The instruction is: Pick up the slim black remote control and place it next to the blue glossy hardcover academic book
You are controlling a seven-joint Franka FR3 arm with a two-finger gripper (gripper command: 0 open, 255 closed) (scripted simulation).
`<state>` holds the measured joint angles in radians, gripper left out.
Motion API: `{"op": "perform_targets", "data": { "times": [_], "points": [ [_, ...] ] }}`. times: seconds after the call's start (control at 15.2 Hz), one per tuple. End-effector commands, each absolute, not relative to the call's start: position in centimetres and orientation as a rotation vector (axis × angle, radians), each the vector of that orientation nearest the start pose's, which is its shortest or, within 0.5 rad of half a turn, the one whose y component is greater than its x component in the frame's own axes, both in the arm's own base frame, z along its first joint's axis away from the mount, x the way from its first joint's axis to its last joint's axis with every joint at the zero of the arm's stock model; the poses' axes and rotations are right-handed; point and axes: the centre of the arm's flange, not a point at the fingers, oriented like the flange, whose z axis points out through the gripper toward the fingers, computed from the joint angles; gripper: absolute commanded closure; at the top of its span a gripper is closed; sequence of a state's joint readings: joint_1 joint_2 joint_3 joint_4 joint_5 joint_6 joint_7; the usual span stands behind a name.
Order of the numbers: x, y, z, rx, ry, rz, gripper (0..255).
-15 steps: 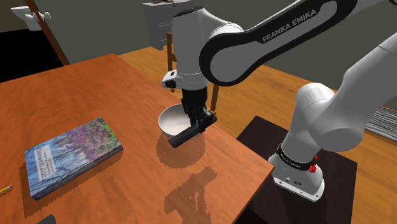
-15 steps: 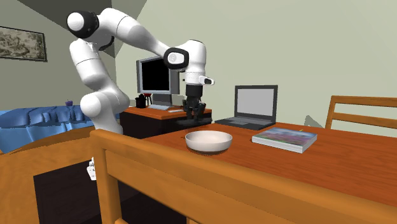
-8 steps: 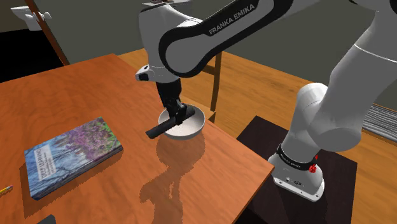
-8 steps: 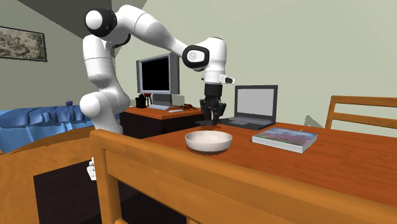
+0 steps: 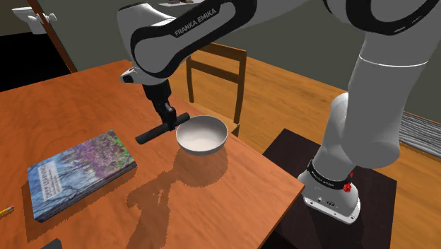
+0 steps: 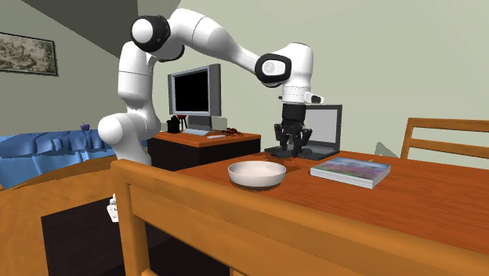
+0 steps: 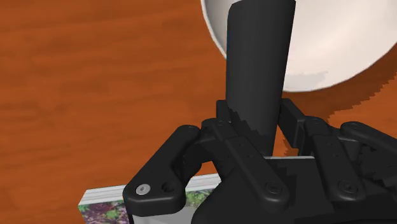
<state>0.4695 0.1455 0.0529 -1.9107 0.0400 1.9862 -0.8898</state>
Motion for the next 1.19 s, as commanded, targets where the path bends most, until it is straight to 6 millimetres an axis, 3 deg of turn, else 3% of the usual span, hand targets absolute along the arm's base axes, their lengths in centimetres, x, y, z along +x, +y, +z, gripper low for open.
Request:
{"op": "perform_targets", "data": {
  "times": [0.0, 0.4, 1.12],
  "points": [
    [53.6, 30.1, 41.6, -2.365, -1.981, 0.093, 255],
    [61.8, 32.7, 41.6, -2.365, -1.981, 0.093, 255],
    [61.8, 32.7, 35.8, -2.365, -1.981, 0.093, 255]
  ]
}}
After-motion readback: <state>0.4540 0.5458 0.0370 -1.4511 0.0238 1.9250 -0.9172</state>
